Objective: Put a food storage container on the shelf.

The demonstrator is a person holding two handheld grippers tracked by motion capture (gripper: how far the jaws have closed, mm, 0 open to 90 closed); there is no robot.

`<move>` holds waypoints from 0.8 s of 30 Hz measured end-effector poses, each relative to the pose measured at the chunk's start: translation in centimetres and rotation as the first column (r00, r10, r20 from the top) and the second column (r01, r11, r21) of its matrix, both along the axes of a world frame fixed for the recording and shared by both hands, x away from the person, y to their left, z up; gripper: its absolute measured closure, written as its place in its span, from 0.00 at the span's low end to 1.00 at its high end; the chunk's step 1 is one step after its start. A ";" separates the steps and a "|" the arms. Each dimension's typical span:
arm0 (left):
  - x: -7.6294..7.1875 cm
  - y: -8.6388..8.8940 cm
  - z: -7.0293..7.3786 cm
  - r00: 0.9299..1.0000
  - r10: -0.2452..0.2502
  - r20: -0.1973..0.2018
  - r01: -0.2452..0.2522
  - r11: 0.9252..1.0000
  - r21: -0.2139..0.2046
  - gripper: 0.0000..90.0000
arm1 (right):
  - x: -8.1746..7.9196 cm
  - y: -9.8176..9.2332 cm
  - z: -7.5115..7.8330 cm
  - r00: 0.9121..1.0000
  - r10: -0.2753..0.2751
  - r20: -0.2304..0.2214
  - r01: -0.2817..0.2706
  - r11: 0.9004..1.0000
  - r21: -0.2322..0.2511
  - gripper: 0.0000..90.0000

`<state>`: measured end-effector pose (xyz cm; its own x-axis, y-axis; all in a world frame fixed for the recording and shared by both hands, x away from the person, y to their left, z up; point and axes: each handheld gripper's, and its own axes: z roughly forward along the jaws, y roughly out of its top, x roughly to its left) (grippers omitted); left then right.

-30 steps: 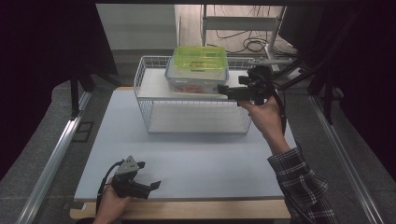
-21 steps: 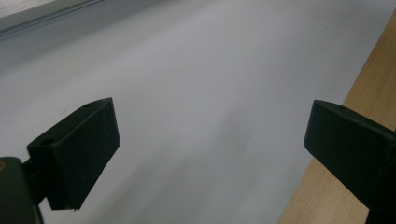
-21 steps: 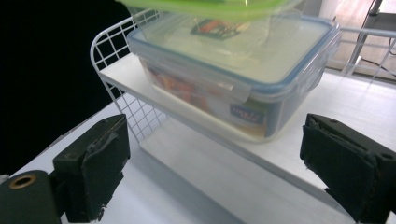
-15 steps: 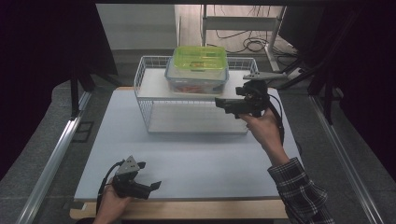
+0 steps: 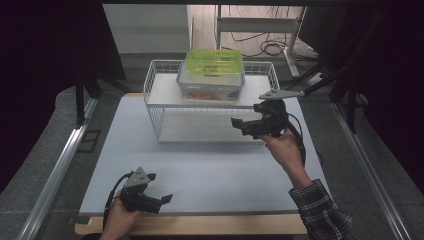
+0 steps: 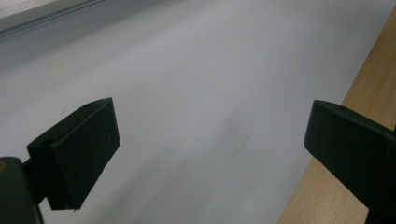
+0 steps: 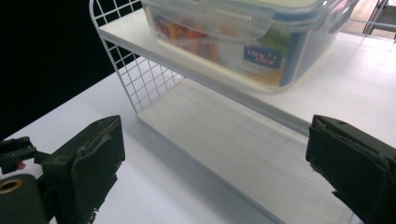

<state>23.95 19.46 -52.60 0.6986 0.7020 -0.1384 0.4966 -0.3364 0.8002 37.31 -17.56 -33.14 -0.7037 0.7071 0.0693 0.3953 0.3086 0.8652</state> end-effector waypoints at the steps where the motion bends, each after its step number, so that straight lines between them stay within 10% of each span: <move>1: 0.0 0.0 0.0 1.000 -0.001 0.000 0.001 1.000 0.000 0.03 | -0.1 0.0 -0.1 1.000 0.002 -0.002 -0.002 1.000 0.001 0.06; 24: 0.0 0.1 0.0 1.000 -0.001 0.002 0.001 1.000 -0.011 0.03 | -2.9 0.4 -4.3 0.999 0.036 0.034 -0.033 0.996 -0.081 0.01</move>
<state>23.92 19.53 -52.57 0.6993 0.7000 -0.1450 0.4948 -0.3276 0.8048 34.44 -17.14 -37.44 -0.7285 0.6849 -0.0122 0.3532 0.3908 0.8500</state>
